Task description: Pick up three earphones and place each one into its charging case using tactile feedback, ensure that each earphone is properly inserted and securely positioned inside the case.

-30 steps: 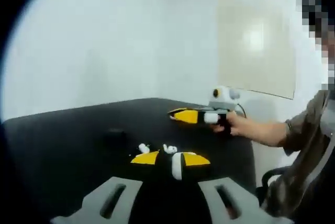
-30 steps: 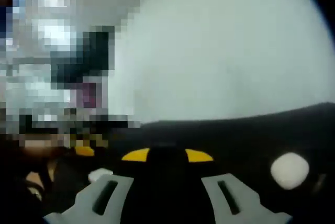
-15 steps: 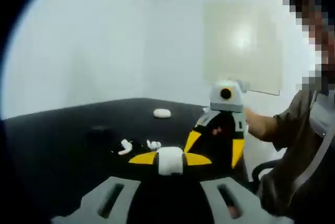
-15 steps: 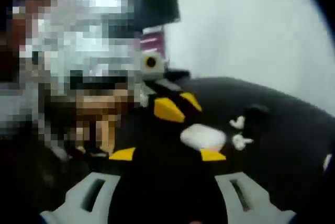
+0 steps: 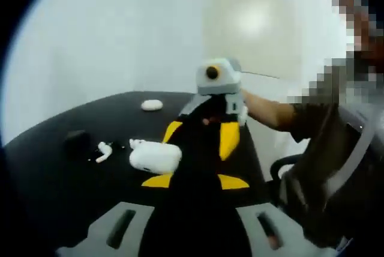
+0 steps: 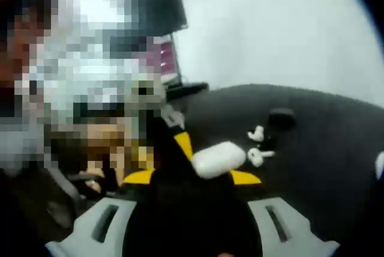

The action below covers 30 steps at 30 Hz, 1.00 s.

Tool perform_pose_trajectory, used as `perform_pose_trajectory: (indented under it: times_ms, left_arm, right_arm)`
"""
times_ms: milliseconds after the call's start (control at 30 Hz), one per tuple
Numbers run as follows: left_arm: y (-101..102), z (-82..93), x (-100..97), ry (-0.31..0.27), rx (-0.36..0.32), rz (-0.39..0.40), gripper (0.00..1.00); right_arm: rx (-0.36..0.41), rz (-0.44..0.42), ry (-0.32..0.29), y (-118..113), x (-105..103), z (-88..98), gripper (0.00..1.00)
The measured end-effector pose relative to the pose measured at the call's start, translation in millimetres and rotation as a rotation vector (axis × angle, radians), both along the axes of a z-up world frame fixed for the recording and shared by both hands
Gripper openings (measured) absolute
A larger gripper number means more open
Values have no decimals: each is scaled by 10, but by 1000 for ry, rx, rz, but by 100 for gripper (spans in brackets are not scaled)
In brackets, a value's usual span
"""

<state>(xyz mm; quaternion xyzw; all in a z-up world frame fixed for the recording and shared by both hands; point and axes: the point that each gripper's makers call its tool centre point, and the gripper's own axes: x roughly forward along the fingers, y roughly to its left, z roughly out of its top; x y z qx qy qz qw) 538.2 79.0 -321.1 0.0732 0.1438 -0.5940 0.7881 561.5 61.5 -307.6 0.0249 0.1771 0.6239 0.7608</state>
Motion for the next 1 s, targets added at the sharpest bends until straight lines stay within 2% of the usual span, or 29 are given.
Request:
perform_pose_trajectory:
  times_ms: [33,100,167,200,300,367,433,500,533,600,667,700,800,867,900,933,967,1000]
  left_arm:
    - [13,1,31,0,0,18,24]
    - [43,7,100,-24,6,59,25]
    - [51,15,110,-21,2,67,24]
    - [81,8,175,-22,7,106,24]
    - [121,9,256,-39,13,149,23]
    - [92,11,226,-48,12,125,25]
    - [34,-5,106,-85,28,53,21]
    - [-45,44,-60,-209,18,-43,18]
    - [-59,53,-98,-231,14,-57,18]
    - [-38,51,-64,-203,12,-29,21]
    - [-24,94,-41,-118,-29,-9,29]
    - [-13,129,-30,-108,-47,-6,30]
    - [99,377,102,-96,-179,75,30]
    - [248,552,323,-15,-304,210,34]
    - [342,569,468,-3,-323,284,38]
    - [358,574,502,33,-342,280,41]
    - [343,543,508,121,-355,274,40]
    - [336,465,531,164,-321,269,41]
  right_arm:
    - [14,-29,32,-7,52,21,47]
    - [35,-72,60,-20,135,59,47]
    - [32,-74,60,-7,154,66,47]
    - [28,-75,60,10,158,64,47]
    - [-1,-62,47,71,147,22,47]
    - [-18,-54,55,114,142,-17,47]
    - [-18,-43,53,152,127,-25,46]
    - [-19,-17,57,199,98,-24,45]
    - [-20,-9,55,212,94,-26,45]
    - [-22,1,48,229,102,-31,45]
    - [-5,-17,58,202,150,-8,44]
    - [2,-27,60,180,172,2,44]
    - [0,-59,55,109,215,1,42]
    - [-16,-75,46,67,212,-15,40]
    - [-26,-80,21,54,200,-23,40]
    - [-36,-78,8,57,188,-34,39]
    - [-68,-67,-30,72,170,-69,40]
    - [-93,-58,-76,101,168,-90,40]
